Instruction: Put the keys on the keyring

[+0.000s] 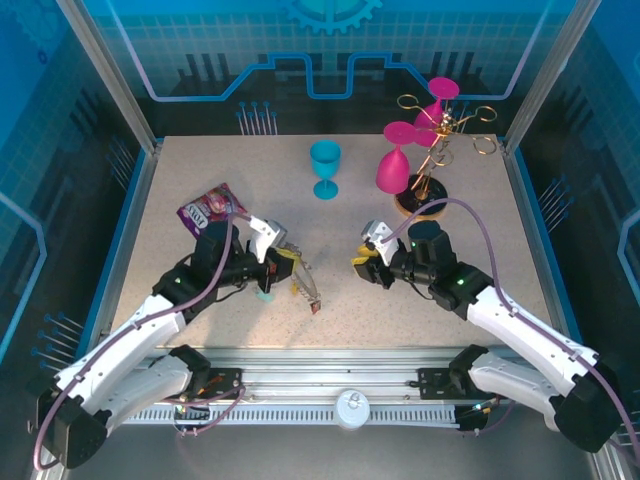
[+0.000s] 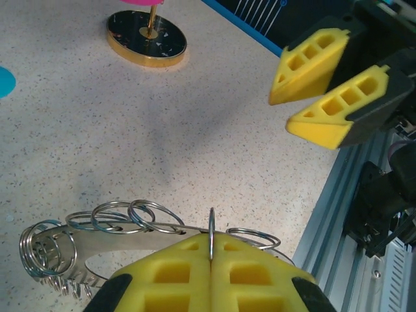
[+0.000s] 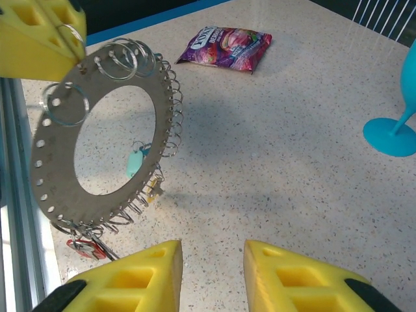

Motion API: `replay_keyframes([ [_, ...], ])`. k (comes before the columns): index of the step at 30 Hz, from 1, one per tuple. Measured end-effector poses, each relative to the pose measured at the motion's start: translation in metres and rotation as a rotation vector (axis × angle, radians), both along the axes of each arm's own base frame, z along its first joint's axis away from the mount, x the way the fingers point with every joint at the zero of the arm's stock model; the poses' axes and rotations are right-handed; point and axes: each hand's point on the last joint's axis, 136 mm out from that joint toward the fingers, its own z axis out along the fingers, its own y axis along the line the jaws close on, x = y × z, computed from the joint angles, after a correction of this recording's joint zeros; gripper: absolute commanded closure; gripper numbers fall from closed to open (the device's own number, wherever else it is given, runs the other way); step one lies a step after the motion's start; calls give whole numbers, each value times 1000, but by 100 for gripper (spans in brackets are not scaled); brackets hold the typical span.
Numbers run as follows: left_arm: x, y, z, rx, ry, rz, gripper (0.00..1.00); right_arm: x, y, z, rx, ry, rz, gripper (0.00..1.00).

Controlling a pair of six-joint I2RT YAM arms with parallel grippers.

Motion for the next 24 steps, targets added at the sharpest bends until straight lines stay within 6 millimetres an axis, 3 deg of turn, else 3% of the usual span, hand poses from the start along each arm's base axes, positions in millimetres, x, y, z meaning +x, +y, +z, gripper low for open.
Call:
replay_keyframes([
  [6,-6,9,-12,163,-261,-103,100,0,1,-2,-5,4,3,69],
  [15,-1,11,-1,490,-875,-278,100,5,4,-9,-12,-8,5,69],
  [24,15,14,-5,671,-1145,-296,100,7,6,-14,-32,-29,23,70],
])
